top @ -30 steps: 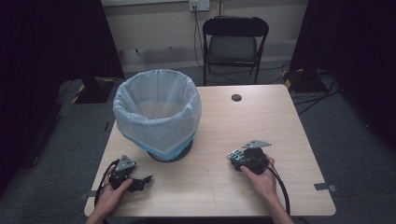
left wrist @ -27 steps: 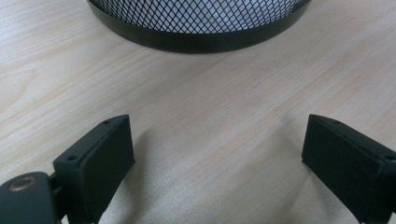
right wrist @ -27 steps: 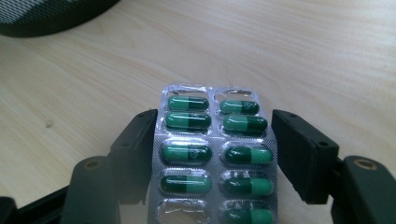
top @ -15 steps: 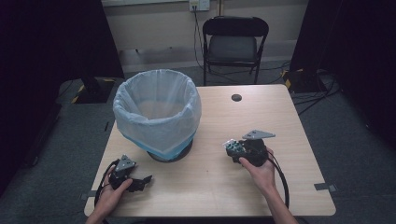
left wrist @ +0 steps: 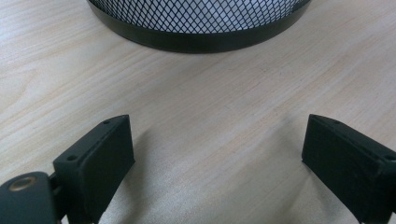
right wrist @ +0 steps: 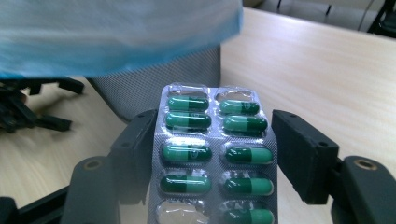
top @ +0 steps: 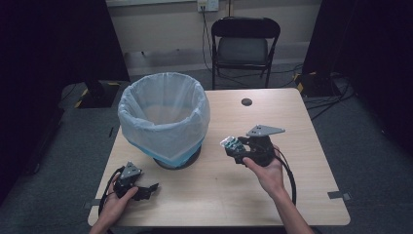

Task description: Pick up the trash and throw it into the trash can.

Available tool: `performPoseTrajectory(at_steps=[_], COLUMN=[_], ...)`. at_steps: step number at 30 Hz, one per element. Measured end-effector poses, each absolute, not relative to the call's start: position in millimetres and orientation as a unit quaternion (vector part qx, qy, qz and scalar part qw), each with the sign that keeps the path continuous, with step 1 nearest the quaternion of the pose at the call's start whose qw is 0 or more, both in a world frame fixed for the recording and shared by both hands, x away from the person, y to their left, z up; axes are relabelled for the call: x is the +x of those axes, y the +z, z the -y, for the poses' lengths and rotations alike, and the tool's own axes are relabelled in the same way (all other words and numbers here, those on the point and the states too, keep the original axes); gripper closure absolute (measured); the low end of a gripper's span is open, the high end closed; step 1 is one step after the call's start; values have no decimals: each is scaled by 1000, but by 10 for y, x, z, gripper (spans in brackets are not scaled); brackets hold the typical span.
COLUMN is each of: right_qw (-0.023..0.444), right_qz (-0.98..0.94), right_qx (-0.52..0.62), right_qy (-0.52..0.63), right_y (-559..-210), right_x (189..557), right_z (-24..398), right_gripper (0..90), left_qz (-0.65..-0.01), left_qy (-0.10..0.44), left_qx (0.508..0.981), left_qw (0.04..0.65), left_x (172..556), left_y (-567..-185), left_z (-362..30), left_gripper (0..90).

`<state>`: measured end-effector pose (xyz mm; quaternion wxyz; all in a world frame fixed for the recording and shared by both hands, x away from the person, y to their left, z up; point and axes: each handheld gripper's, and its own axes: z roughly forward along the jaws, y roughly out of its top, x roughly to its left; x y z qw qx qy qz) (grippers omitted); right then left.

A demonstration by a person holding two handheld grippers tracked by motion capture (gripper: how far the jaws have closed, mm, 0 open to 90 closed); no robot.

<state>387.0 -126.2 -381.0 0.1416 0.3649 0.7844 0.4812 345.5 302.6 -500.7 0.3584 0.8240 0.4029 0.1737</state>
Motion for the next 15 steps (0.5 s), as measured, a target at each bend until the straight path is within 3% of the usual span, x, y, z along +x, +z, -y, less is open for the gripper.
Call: performPoseTrajectory(at_steps=[15], right_qw=[145], right_qz=[-771], right_qx=[324], right_qy=[529], right_y=[-3247], right_x=[3921], right_z=[1129], right_gripper=[342], left_qz=[-403], left_qy=[174], left_qx=[824], left_qw=[358], left_x=[3454], left_y=[-5008], left_z=[-3025], left_gripper=[86])
